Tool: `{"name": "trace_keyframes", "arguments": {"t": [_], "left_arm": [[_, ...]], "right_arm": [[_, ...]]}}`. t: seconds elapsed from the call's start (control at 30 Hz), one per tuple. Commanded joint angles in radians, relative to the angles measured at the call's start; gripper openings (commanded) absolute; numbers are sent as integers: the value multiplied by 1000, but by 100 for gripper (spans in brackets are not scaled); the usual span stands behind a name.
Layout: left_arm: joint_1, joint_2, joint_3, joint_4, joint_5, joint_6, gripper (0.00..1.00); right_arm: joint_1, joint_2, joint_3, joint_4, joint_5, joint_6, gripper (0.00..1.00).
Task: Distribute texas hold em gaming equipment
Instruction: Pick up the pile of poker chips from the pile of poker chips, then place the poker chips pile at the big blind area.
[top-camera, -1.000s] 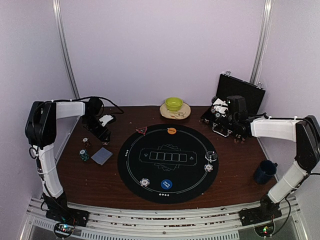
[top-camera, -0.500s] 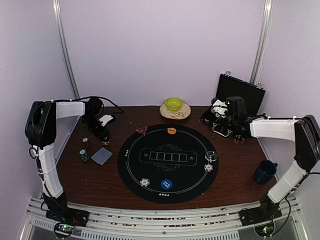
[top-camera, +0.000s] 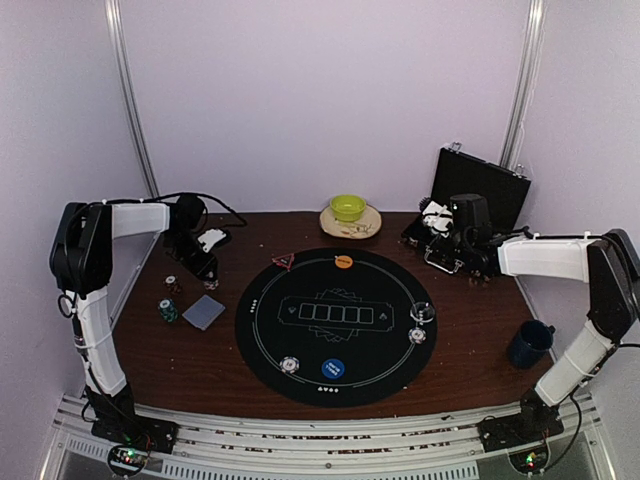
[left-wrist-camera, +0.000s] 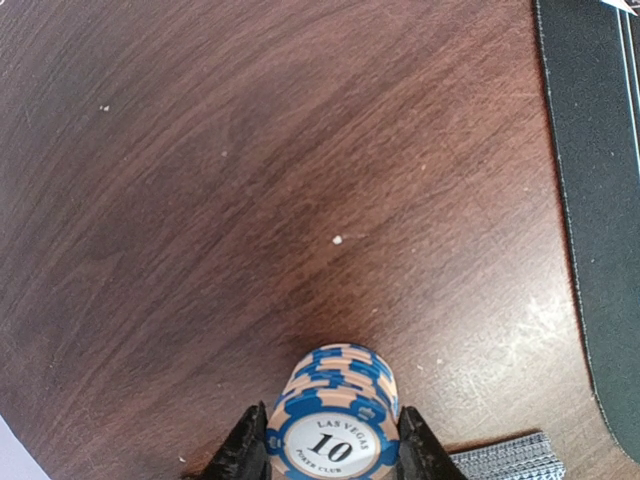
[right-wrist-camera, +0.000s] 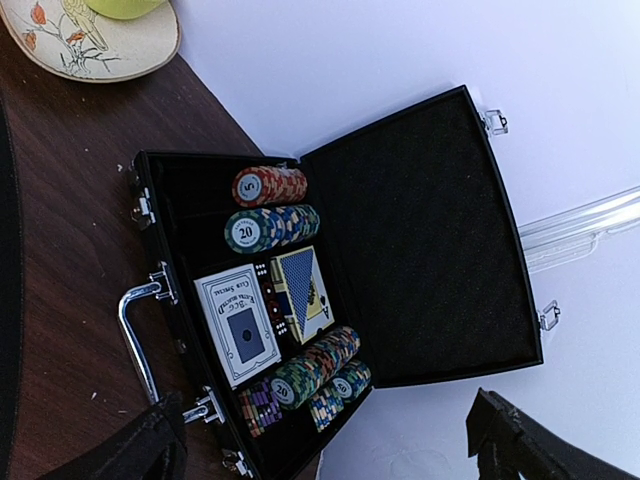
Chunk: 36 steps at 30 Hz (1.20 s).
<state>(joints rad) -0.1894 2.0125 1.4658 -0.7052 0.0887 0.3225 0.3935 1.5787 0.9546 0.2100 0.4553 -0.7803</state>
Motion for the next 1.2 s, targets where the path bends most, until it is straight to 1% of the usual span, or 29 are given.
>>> {"name": "trace_keyframes", "arguments": {"t": [0.0,0.17,0.37,0.5,0.6,0.67,0.77,0.83,0.87,0.97,1.0,1.1,1.17], "left_arm": [[8,-39,-3,15,-12,-11,35],[8,-80,2,16,-10,-3,33],[-10,-118,9,3,-10,14,33],[-61,-129,32,-9,-8,32,33],[-138,-114,82,-17,-19,38,33],[-205,-84,141,-32,-21,42,33],[-314,8,261,-61,-13,50,34],[-373,87,377,-86,-11,49,34],[-400,128,436,-99,-10,50,34],[-471,265,625,-118,-10,53,31],[-492,309,686,-116,-14,54,30],[-539,424,848,-87,-25,54,30],[-562,466,889,-24,-35,54,30]], "right_arm": [[7,11,-15,28,31,-2,100],[8,14,-14,27,32,-2,100],[8,13,-14,29,33,-2,100],[8,11,-11,27,33,2,100],[5,7,-9,21,30,4,100],[-5,5,-6,13,24,9,100],[-34,3,0,-4,8,18,100],[-59,1,4,-11,1,18,100],[-70,0,6,-14,0,47,100],[-102,-5,8,-14,-6,58,100],[-108,-6,9,-14,-6,61,100],[-118,-9,9,-16,-12,66,100],[-119,-7,7,-15,-10,64,100]]}}
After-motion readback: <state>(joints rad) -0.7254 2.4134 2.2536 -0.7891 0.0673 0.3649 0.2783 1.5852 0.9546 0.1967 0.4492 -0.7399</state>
